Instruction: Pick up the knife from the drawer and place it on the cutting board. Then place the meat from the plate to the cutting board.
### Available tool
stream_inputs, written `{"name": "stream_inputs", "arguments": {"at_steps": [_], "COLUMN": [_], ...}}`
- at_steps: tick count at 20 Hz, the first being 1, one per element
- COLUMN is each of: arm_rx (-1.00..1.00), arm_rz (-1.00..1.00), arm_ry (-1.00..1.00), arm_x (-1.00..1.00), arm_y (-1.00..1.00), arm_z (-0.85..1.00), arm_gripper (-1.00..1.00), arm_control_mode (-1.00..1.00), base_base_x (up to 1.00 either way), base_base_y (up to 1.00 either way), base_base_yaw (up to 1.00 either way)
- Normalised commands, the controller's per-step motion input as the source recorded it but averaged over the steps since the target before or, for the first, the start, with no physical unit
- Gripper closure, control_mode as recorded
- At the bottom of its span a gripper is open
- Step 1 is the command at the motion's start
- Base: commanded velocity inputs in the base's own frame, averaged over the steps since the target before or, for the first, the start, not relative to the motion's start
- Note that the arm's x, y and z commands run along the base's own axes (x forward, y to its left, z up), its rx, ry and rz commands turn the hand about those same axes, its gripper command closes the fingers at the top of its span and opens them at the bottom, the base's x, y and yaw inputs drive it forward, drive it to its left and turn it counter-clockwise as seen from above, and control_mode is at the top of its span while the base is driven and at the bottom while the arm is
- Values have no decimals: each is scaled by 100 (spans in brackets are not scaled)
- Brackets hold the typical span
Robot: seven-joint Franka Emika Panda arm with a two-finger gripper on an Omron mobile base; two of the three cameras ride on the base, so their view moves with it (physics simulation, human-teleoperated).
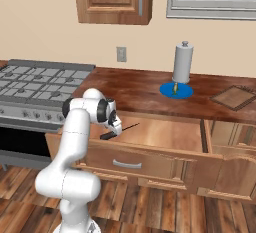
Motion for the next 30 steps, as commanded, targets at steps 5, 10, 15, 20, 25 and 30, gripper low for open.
{"name": "stream_inputs", "arguments": {"at_steps": [5,10,15,20,25,30], "arm_rx": [0,0,0,0,3,4], "arm_rz": [0,0,0,0,0,0], "arm_ry": [2,1,0,0,2,10], "arm_x": [8,6,4,5,0,0], "arm_y": [0,0,0,2,0,0], "arm_z": [-13,-36,-44,-44,-38,-14], "arm_gripper": [-100,-100,-100,100,100,100], "arm_control_mode": [-100,-100,-100,-100,-100,-100], "base_base_x": [0,0,0,0,0,0], "base_base_y": [0,0,0,0,0,0], "base_base_yaw": [0,0,0,0,0,0]}}
